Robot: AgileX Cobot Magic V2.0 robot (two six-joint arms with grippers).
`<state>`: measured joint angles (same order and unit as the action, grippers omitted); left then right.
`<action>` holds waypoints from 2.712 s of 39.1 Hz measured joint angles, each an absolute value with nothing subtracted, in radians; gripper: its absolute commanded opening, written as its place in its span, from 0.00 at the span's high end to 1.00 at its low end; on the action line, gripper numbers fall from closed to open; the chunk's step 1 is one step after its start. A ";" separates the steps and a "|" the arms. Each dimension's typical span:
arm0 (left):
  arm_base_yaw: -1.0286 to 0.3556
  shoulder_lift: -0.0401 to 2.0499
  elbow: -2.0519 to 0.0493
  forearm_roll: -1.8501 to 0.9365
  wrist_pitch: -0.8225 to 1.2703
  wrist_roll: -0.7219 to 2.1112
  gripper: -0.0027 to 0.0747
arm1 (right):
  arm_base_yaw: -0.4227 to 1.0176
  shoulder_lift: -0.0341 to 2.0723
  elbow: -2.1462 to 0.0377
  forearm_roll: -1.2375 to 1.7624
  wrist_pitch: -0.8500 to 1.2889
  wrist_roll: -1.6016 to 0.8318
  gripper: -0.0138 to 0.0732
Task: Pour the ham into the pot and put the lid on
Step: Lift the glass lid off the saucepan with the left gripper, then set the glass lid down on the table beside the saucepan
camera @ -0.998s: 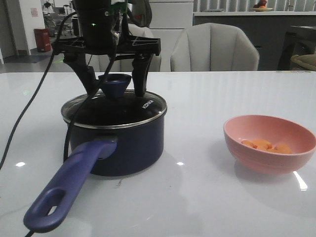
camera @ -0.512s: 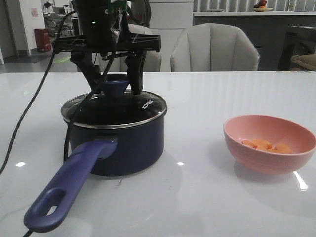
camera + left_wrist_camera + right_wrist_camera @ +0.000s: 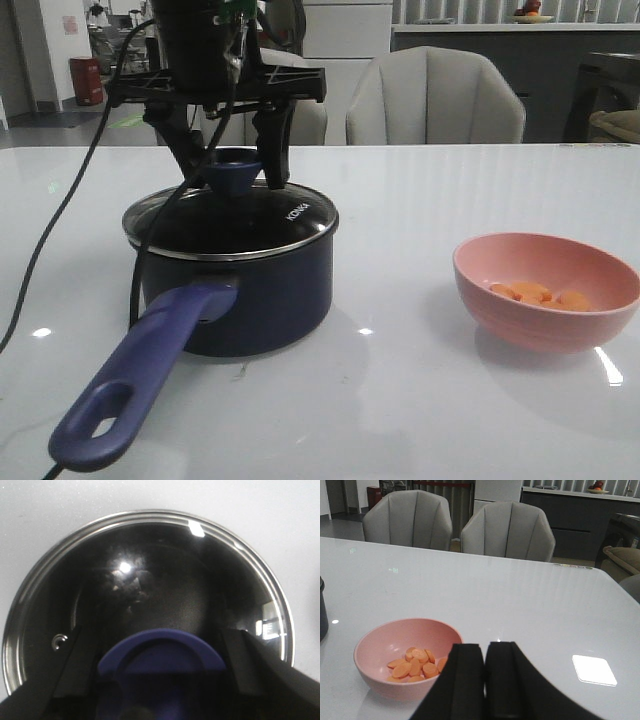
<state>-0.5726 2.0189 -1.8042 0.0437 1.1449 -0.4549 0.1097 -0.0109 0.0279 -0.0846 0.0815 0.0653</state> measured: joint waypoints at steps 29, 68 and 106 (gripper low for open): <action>-0.570 2.029 -1.875 0.052 1.219 -0.421 0.66 | 0.110 -0.011 0.028 -0.085 0.081 0.065 0.66; -0.146 1.782 -1.614 0.035 1.235 -0.256 0.66 | 0.110 -0.011 0.028 -0.085 0.081 0.065 0.66; 0.049 1.844 -1.178 -0.048 0.882 -0.113 0.31 | 0.110 -0.011 0.028 -0.085 0.081 0.065 0.66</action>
